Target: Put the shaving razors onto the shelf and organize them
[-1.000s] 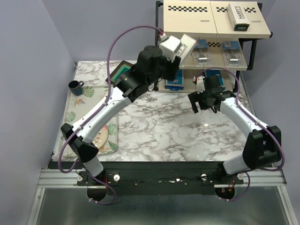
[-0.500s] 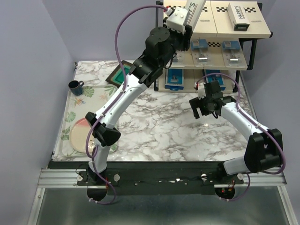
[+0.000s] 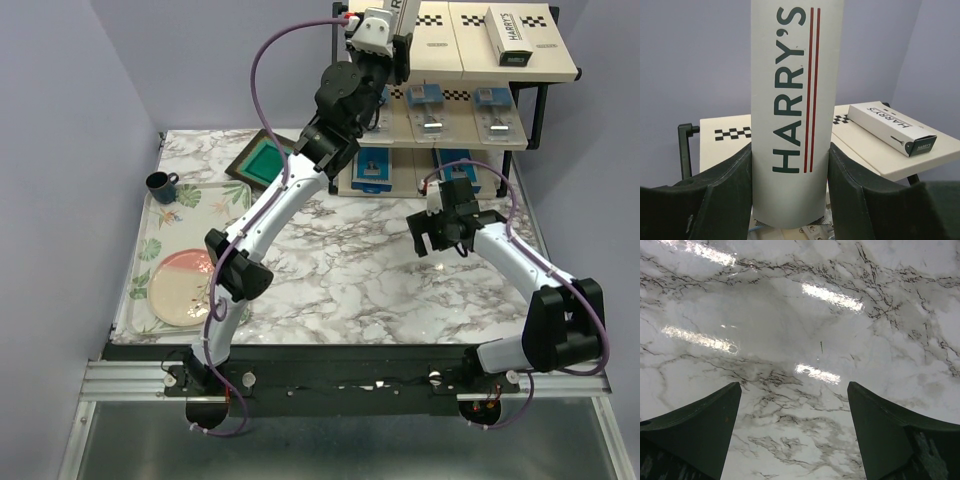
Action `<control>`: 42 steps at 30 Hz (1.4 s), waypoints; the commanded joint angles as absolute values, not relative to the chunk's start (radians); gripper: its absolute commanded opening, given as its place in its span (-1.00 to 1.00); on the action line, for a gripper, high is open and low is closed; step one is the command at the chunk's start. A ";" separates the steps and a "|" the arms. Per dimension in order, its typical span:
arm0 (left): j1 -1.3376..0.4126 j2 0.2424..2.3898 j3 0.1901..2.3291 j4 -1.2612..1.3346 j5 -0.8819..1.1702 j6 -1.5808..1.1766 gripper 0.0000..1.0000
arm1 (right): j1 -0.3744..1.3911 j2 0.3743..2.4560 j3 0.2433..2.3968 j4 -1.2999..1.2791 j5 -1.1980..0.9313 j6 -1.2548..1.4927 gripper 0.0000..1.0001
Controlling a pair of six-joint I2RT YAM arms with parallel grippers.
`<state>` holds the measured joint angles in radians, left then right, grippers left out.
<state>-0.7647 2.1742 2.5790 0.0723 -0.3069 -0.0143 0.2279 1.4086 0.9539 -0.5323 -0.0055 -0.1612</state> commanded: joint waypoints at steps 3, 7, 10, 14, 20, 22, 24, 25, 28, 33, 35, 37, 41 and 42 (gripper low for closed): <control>-0.756 2.212 2.608 0.153 -0.325 -0.006 0.19 | 0.204 1.362 0.916 -0.506 -0.034 -0.140 0.90; -0.752 2.223 2.603 0.156 -0.330 -0.006 0.22 | 0.193 1.356 0.900 -0.505 -0.040 -0.133 0.90; -0.746 2.233 2.603 0.160 -0.331 -0.006 0.22 | 0.186 1.355 0.894 -0.506 -0.048 -0.130 0.90; -0.736 2.250 2.605 0.164 -0.327 -0.006 0.22 | 0.178 1.358 0.894 -0.509 -0.049 -0.127 0.90; -0.726 2.284 2.626 0.184 -0.319 -0.018 0.24 | 0.158 1.356 0.894 -0.518 -0.046 -0.130 0.90; -0.723 2.290 2.629 0.192 -0.310 -0.021 0.26 | 0.150 1.358 0.893 -0.525 -0.046 -0.132 0.90; -0.721 2.301 2.635 0.195 -0.308 -0.018 0.27 | 0.146 1.359 0.894 -0.531 -0.048 -0.132 0.90; -0.721 2.304 2.641 0.198 -0.311 -0.014 0.28 | 0.144 1.362 0.896 -0.532 -0.048 -0.132 0.90; -0.721 2.310 2.643 0.207 -0.307 -0.011 0.36 | 0.141 1.368 0.902 -0.531 -0.048 -0.133 0.90; -0.721 2.313 2.646 0.236 -0.290 -0.006 0.98 | 0.137 1.385 0.917 -0.525 -0.051 -0.133 0.90; -0.721 2.315 2.651 0.241 -0.281 -0.006 0.97 | 0.133 1.393 0.920 -0.525 -0.052 -0.132 0.90; -0.721 2.313 2.649 0.242 -0.276 -0.006 0.98 | 0.135 1.397 0.923 -0.522 -0.052 -0.132 0.90; -0.721 2.290 2.648 0.270 -0.256 -0.006 0.98 | 0.132 1.402 0.923 -0.518 -0.054 -0.129 0.90; -0.721 2.280 2.648 0.279 -0.243 0.018 0.97 | 0.133 1.404 0.922 -0.518 -0.055 -0.130 0.90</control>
